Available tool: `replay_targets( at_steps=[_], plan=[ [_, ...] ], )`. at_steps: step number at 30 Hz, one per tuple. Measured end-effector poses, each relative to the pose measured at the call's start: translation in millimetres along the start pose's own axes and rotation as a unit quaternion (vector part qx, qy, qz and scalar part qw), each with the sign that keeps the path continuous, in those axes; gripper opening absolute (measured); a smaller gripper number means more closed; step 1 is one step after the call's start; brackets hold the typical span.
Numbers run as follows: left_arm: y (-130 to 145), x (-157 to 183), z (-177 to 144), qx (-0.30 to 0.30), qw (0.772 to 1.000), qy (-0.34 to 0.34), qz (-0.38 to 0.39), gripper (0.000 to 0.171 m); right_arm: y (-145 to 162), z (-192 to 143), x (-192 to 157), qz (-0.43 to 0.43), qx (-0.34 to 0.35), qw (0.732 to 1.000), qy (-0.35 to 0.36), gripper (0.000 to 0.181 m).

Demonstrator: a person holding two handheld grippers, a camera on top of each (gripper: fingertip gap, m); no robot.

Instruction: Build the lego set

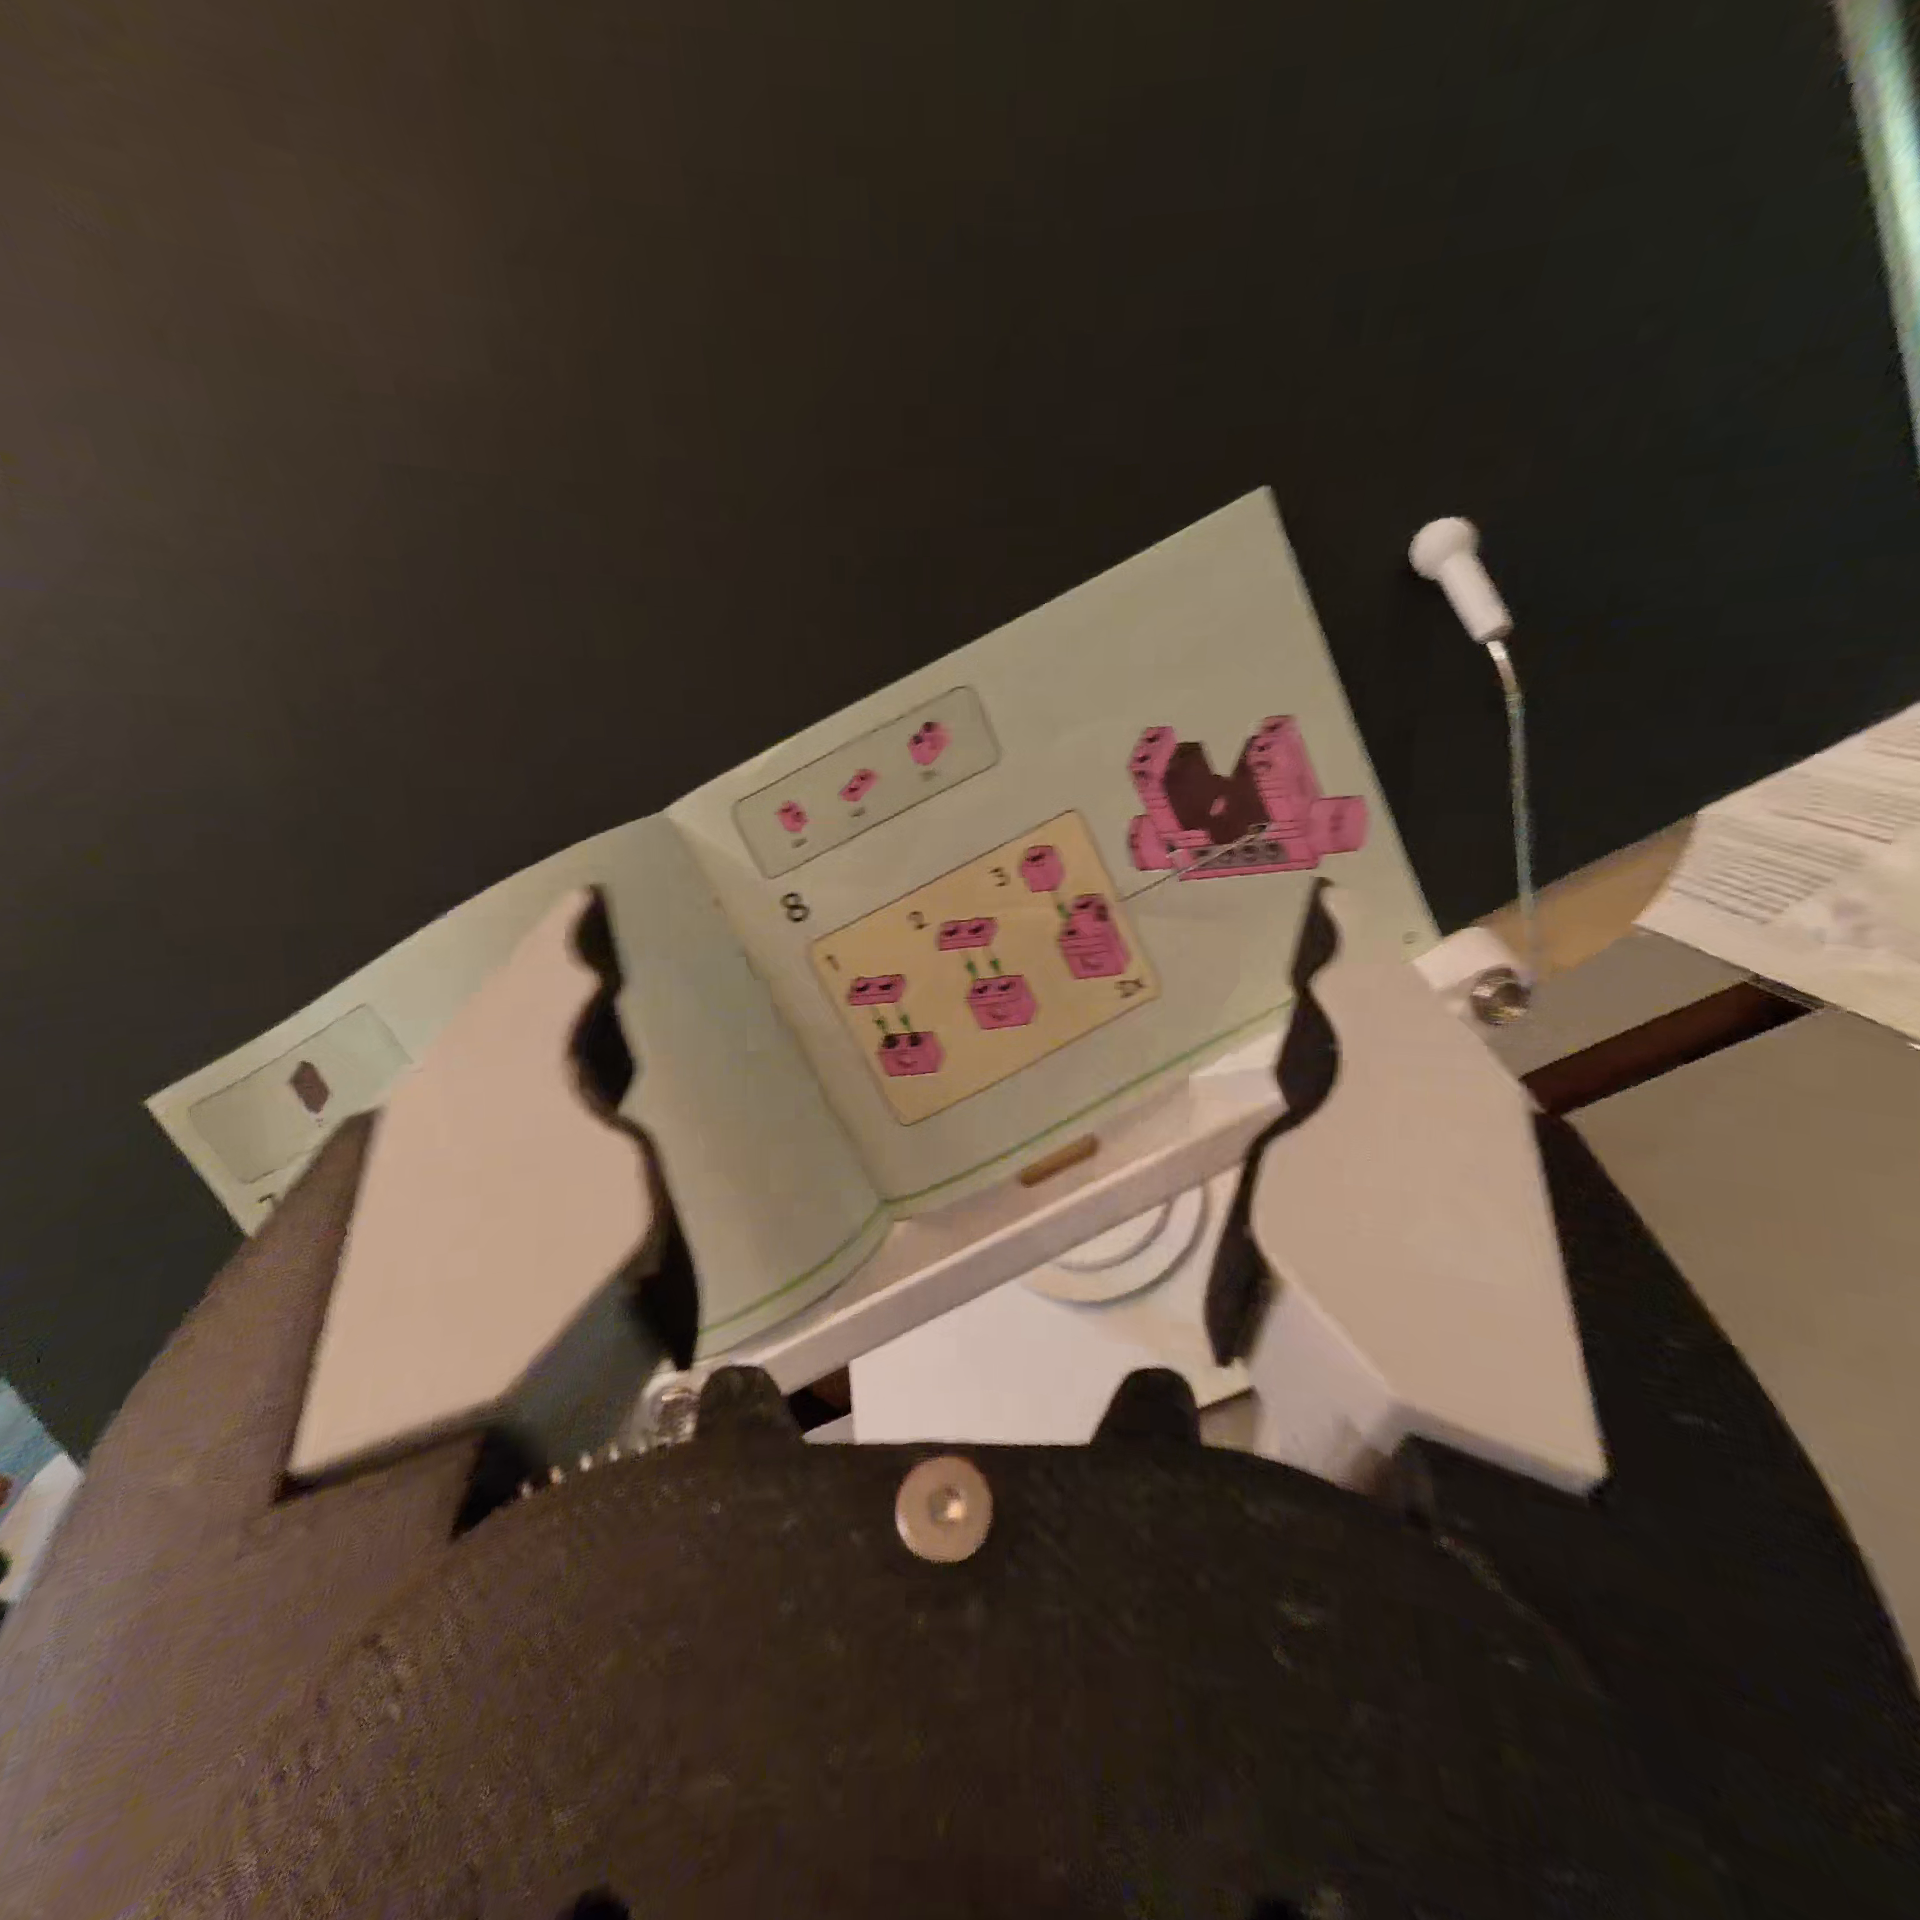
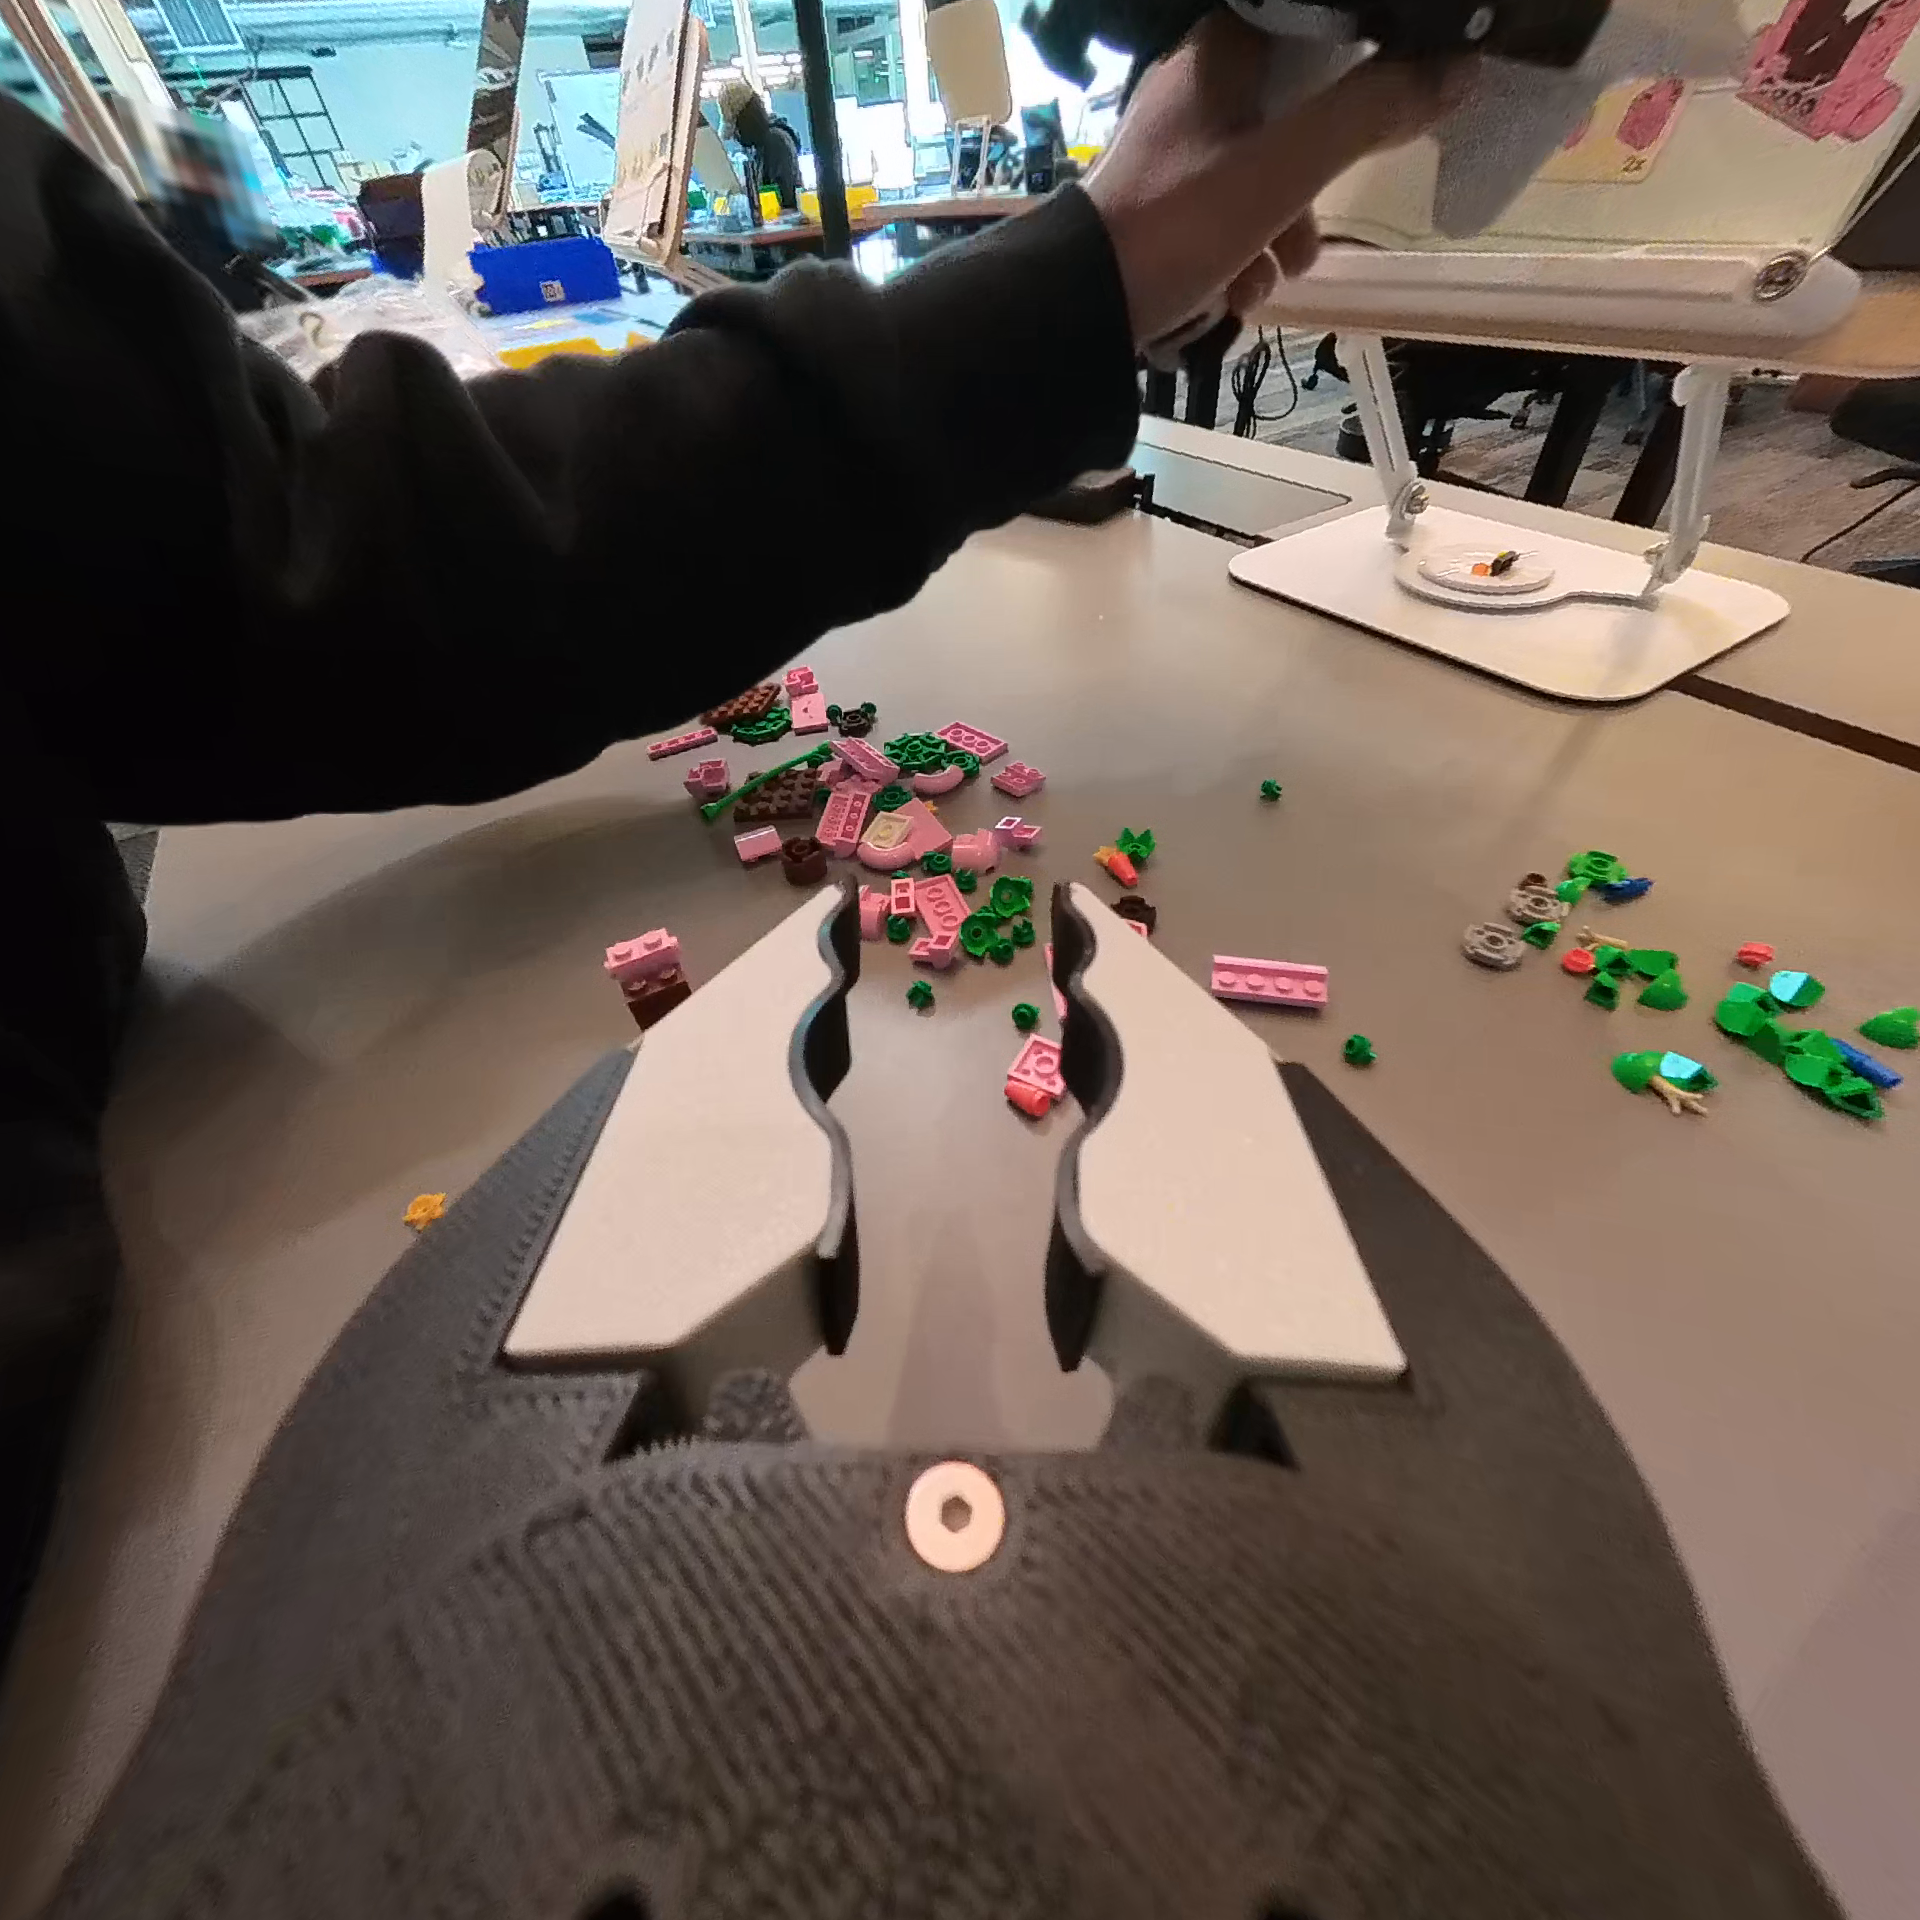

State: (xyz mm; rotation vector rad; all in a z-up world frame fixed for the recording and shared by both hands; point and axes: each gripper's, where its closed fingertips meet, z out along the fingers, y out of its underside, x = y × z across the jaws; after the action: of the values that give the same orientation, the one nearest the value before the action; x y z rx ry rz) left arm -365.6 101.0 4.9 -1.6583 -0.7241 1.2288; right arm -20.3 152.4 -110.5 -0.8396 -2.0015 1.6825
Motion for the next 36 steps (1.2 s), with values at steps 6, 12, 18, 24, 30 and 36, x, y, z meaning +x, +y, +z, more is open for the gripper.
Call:
replay_targets(
  at_steps=[6, 12, 18, 24, 30, 36],
  plan=[
    [26, 18, 18, -0.072, 0.997, -0.004, 0.028, 0.13, -1, -1, -2, -0.002, 0.002, 1.0, -0.003, 0.035],
    [26, 15, 21, -0.074, 0.996, -0.014, 0.037, 0.125, 0, -1, -3, 0.001, 0.0, 1.0, -0.005, 0.036],
    [18, -6, 13, -0.054, 0.999, -0.003, 0.005, 0.068, 1, 0, -3, 0.0, -0.003, 1.0, -0.004, 0.035],
    [17, 0, 4, -0.046, 0.998, 0.05, -0.001, 0.094, 5, 2, 0, -0.003, -0.013, 1.0, 0.002, 0.036],
    [21, -6, 1, -0.04, 0.998, 0.037, 0.011, 0.075, 8, 3, 0, -0.008, -0.021, 1.0, 0.005, 0.035],
    [14, -12, -10, -0.014, 0.999, 0.042, -0.003, 0.063, 8, 3, -1, -0.008, -0.022, 1.0, 0.003, 0.036]
  ],
)
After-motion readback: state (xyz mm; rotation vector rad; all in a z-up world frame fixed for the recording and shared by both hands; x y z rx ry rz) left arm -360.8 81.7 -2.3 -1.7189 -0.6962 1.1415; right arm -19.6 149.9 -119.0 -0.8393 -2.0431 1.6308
